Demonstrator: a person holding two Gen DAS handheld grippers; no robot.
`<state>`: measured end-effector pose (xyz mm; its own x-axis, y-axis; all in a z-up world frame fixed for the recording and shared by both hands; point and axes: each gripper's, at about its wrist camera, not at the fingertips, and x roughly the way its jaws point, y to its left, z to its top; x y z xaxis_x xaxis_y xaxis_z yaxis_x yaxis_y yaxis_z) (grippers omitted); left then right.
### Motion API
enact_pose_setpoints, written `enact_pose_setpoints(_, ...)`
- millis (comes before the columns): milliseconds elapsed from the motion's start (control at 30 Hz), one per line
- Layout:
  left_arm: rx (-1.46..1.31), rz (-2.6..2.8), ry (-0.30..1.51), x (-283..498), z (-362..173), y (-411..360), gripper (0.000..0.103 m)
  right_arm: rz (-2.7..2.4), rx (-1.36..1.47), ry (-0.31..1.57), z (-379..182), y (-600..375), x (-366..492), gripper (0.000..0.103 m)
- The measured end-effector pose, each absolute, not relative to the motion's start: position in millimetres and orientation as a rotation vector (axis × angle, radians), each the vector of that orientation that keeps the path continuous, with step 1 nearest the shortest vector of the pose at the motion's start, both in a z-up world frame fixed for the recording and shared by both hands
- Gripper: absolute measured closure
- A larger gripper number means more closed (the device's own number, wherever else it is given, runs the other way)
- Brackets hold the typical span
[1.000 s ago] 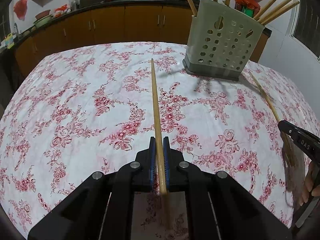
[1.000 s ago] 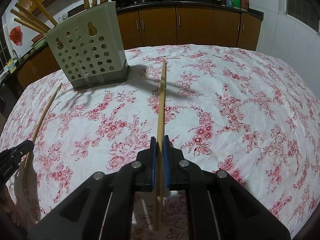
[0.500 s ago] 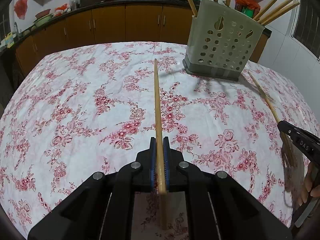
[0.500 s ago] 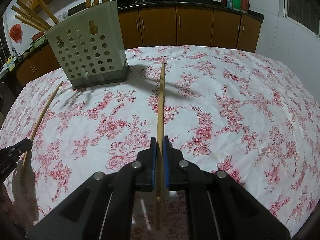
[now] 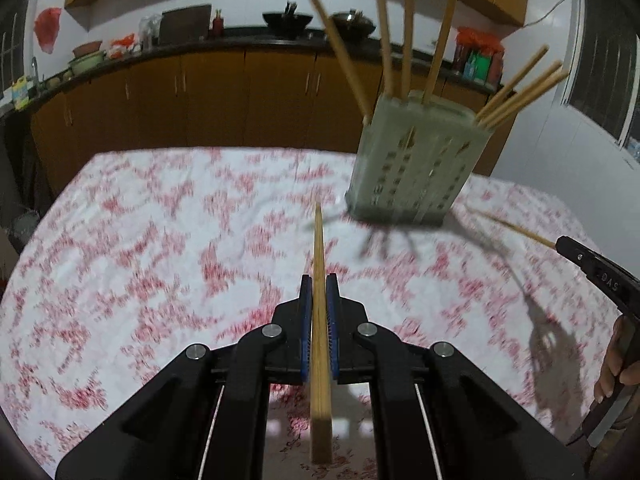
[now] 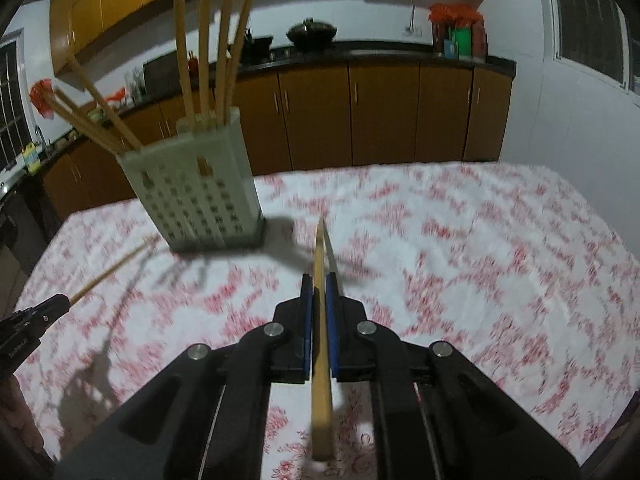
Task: Organize utensils
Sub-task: 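Lift the chopstick upright with the right tool over the green holder, then lower the chopstick into the green holder and open the right tool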
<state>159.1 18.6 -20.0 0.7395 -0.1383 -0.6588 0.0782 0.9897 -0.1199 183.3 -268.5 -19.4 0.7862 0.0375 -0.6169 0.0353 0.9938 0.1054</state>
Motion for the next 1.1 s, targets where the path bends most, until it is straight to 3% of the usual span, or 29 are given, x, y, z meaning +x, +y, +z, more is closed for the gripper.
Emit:
enact_pose_setpoints(700,-0.133,-0.165,0.513,151.5,62.0,23.4,0.096,0.062,0.159,0.486,48.3,-268.0,163.9,0.095)
enact_pose_setpoints(1100,-0.162,-0.244,0.339,146.9,124.0,4.6,0.096,0.183,0.198,0.305,128.2,-261.3,147.8,0.095)
